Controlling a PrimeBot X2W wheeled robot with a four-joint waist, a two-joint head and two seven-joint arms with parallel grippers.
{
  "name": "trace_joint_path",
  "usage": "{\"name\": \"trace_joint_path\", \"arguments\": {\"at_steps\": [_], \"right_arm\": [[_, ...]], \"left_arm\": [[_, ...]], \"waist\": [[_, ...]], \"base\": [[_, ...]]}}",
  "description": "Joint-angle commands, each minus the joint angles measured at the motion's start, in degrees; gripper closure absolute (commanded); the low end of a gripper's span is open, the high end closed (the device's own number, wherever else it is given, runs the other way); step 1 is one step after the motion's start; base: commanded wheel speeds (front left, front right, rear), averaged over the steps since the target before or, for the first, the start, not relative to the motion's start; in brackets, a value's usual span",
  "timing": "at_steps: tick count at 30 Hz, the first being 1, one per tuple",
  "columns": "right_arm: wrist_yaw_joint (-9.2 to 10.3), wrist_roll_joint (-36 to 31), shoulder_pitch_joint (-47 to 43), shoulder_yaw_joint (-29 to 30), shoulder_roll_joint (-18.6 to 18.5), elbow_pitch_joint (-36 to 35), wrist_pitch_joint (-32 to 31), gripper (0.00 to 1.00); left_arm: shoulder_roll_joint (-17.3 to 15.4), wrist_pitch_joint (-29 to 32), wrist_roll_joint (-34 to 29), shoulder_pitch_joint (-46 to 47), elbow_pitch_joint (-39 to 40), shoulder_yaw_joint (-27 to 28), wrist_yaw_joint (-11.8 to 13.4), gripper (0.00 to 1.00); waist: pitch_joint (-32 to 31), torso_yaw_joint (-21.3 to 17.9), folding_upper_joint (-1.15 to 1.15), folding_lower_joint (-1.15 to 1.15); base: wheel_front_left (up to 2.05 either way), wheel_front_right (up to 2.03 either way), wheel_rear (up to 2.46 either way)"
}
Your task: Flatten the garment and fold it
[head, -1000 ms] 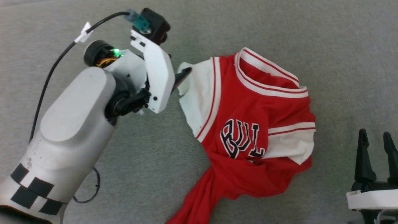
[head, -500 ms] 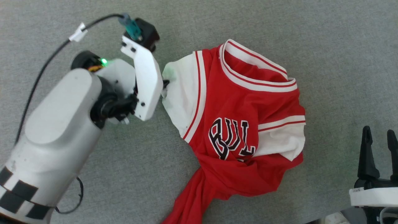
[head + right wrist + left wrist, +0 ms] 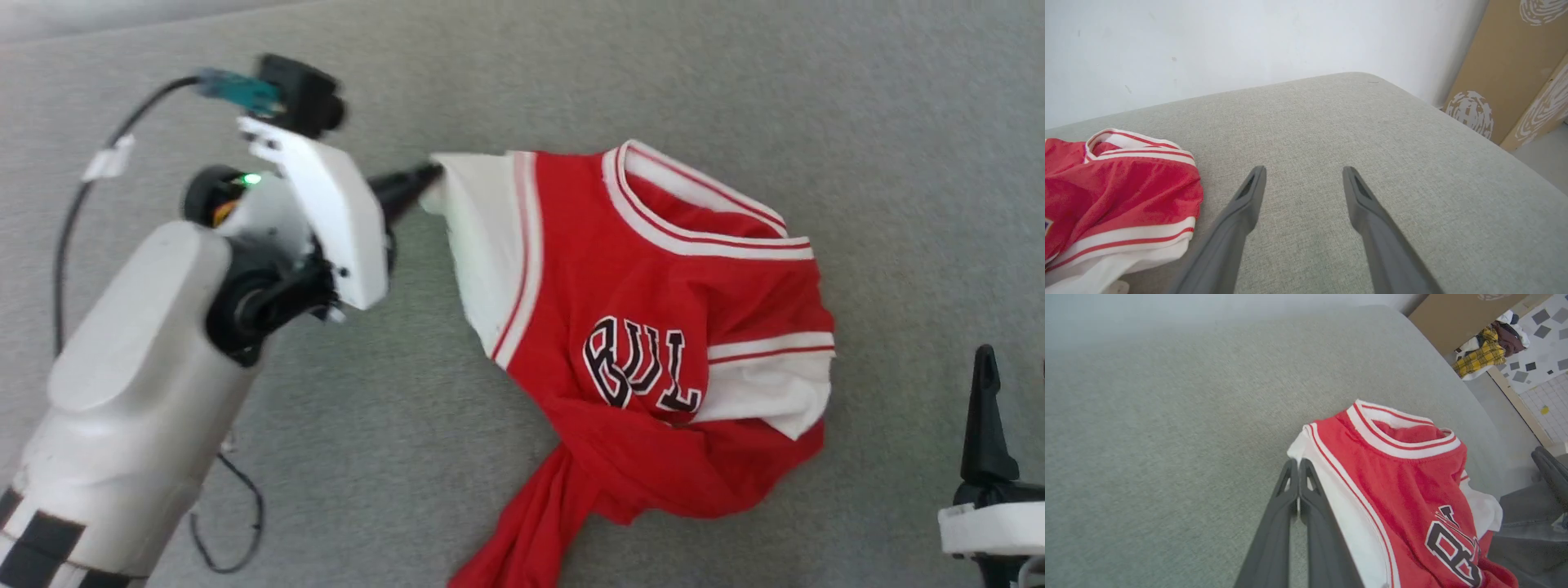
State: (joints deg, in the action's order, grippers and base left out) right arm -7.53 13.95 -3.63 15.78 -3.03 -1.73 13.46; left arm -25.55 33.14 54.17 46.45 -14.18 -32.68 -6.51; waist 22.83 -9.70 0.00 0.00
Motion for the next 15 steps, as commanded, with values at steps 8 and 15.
{"name": "trace_joint_path", "arguments": {"at_steps": [8, 15], "right_arm": [[0.04, -1.73, -2.32, 1.69, 0.15, -3.07, -3.88, 0.00], [0.04, -1.97, -3.72, 3.21, 0.15, -5.00, -5.91, 0.00]], "left_arm": [[-5.18, -12.42, -0.40, -13.27, 5.83, 7.44, 5.00, 1.00], [-8.94, -20.49, 0.34, -31.63, 12.10, 14.76, 15.22, 1.00]], "waist": [[-8.35, 10.25, 0.00, 0.00], [-9.11, 14.01, 0.00, 0.00]], "base": [[0.00, 0.00, 0.00], [0.00, 0.00, 0.00]]}}
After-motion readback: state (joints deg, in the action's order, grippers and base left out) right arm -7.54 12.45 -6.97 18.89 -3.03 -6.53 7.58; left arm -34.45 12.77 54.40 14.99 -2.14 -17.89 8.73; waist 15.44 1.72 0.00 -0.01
